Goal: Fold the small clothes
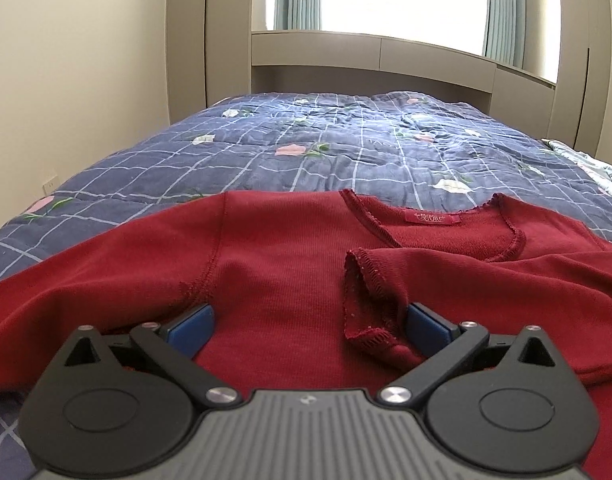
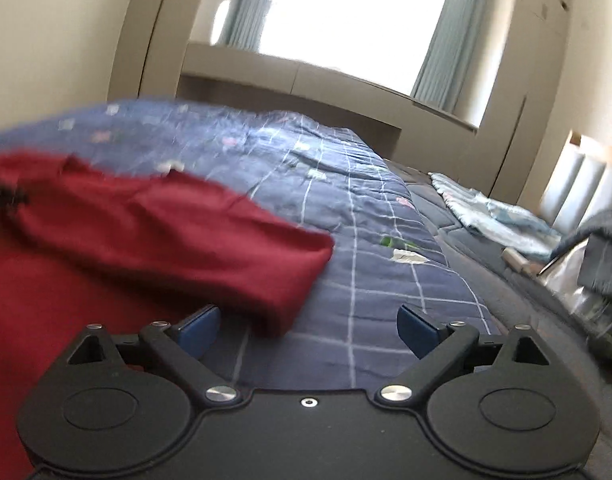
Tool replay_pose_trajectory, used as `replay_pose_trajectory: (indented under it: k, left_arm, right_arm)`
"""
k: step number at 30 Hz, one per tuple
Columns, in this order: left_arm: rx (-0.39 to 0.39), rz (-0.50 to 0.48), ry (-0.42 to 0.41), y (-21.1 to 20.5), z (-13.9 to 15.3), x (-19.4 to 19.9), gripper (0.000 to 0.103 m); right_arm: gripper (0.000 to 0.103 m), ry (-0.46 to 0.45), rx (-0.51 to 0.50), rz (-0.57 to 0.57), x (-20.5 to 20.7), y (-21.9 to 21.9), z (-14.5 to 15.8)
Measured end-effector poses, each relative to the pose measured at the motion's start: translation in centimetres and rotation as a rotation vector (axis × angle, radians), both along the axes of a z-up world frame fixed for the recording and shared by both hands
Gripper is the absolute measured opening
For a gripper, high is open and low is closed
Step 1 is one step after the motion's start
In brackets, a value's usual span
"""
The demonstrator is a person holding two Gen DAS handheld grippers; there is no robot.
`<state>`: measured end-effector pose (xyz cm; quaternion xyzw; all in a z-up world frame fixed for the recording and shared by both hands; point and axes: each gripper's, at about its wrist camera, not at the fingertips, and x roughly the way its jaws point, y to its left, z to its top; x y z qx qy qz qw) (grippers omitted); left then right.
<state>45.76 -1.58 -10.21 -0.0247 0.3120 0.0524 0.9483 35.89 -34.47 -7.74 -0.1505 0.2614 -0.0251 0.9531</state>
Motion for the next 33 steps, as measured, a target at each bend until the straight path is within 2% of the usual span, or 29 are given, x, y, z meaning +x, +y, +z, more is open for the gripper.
replay_pose_trajectory:
  k: [2, 7, 12, 14, 18, 21, 28, 33]
  left_arm:
    - [0.002, 0.001, 0.0, 0.0, 0.0, 0.0, 0.103]
    - [0.011, 0.002, -0.002, 0.0, 0.0, -0.1, 0.103]
    - [0.012, 0.001, -0.002, 0.0, 0.0, -0.1, 0.103]
    - [0.012, 0.002, -0.002, 0.0, 0.0, -0.1, 0.103]
    - [0.012, 0.002, -0.002, 0.0, 0.0, -0.1, 0.103]
    - [0.012, 0.002, -0.002, 0.0, 0.0, -0.1, 0.103]
    - [-0.001, -0.001, 0.001, 0.2, 0.1, 0.0, 0.103]
    - [-0.003, -0.012, 0.039, 0.5, 1.8, -0.7, 0.103]
  right_arm:
    - [0.092, -0.009, -0.053, -0.033, 0.7, 0.8, -0.5]
    - [0.092, -0.104, -0.017, -0.143, 2.0, 0.6, -0.1]
    - [0.094, -0.086, -0.056, -0.296, 2.3, -0.6, -0.7]
    - [0.095, -0.068, -0.043, -0.3, 2.0, -1.1, -0.9]
    - [0.098, 0.0, -0.098, -0.299, 2.7, -0.8, -1.9]
    - [0.1, 0.007, -0.103, -0.29, 2.6, -0.6, -2.2]
    - [0.102, 0.001, 0.001, -0.267, 1.0, -1.1, -1.5]
    - [0.102, -0.004, 0.064, -0.212, -1.4, -0.9, -0.1]
